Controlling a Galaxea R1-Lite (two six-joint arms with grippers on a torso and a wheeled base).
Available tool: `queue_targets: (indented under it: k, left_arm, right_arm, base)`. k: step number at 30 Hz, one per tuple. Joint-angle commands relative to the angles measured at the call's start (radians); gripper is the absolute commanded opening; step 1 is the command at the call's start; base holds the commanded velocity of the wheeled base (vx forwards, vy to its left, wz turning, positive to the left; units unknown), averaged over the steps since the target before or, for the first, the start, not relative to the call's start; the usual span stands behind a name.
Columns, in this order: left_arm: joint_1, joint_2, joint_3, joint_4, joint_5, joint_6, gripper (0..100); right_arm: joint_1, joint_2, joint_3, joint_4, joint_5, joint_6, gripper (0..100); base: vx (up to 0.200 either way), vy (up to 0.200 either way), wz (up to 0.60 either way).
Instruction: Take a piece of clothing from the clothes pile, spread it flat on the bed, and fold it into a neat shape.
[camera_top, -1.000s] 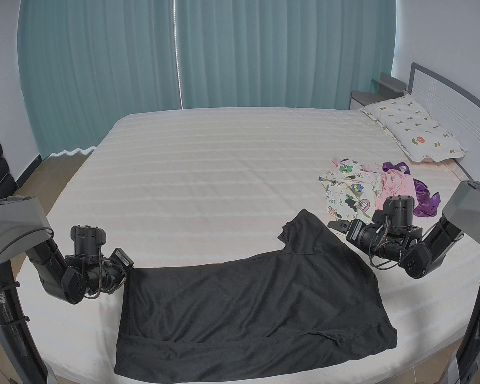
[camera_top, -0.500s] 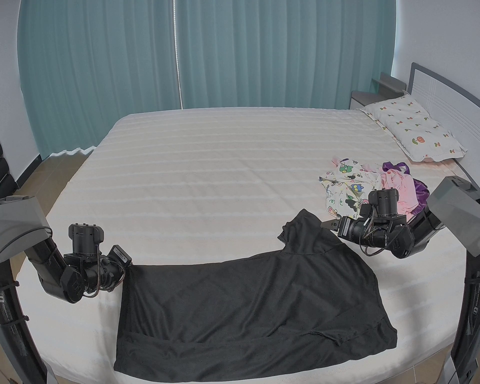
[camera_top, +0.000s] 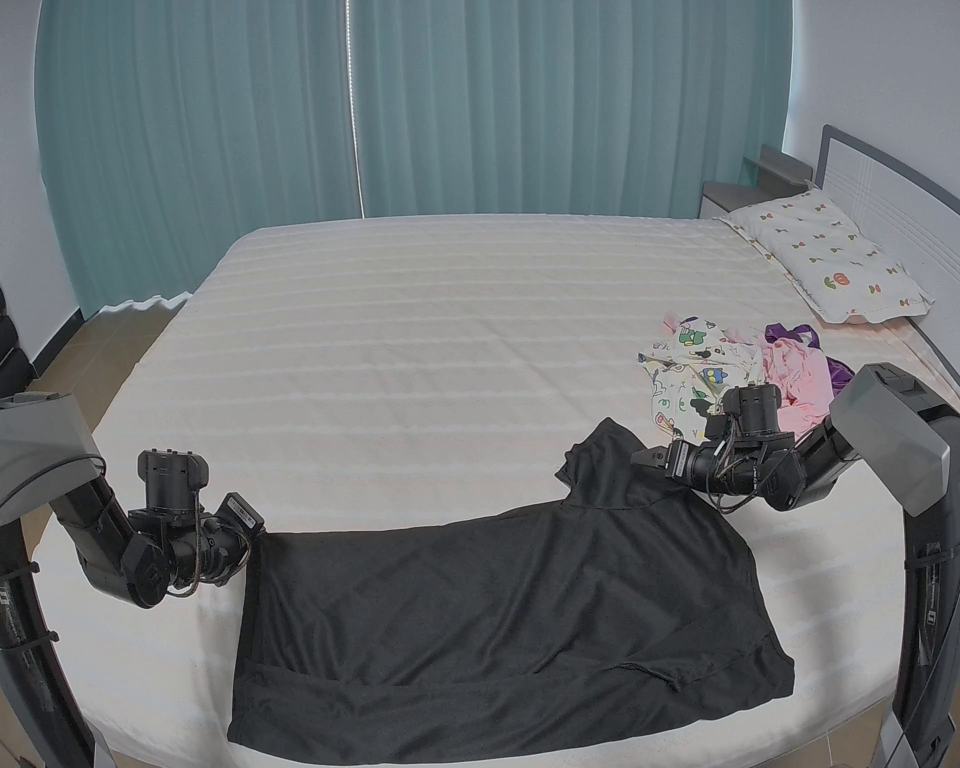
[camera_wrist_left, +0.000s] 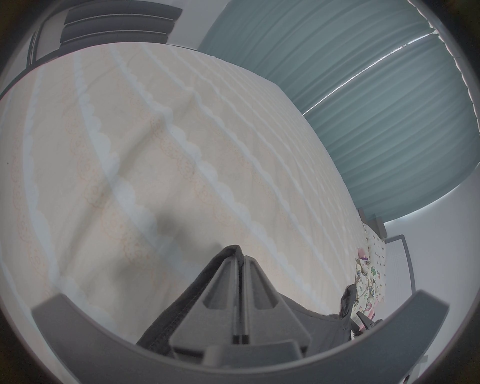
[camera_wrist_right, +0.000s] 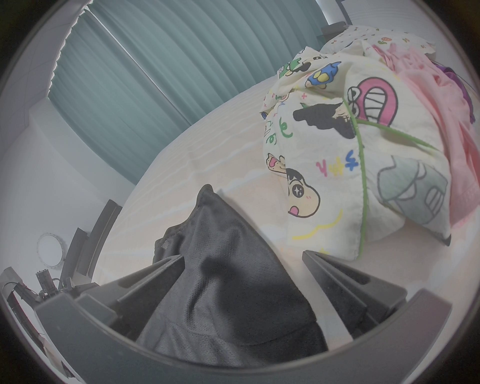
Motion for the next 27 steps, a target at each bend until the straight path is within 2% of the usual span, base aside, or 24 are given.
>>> queue_targets:
  k: [1,16,24,25,27]
  left_arm:
    - [0.0,0.001,0.0,0.0,-0.001,0.0,0]
    - [0.0,0.001,0.0,0.0,0.001,0.0,0]
    - [0.0,0.001,0.0,0.0,0.001,0.0,0]
    - [0.0,0.001,0.0,0.0,0.001,0.0,0]
    - [0.0,0.001,0.0,0.0,0.001,0.0,0]
  right_arm:
    - [0.001,0.021,-0.007,-0.002,0.009,0.002,100]
    - [-0.052,0.009,0.025,-0.01,0.009,0.002,100]
    - [-0.014,0.008,0.037,-0.013,0.012,0.005,100]
    - [-0.009,0.009,0.037,-0.013,0.012,0.006,0]
    - [-0.002,0.015,0.029,-0.013,0.012,0.009,0]
  base:
    - [0.0,0.0,0.0]
    - [0.0,0.0,0.0]
    - [0.0,0.0,0.0]
    - [0.0,0.0,0.0]
    - [0.0,0.0,0.0]
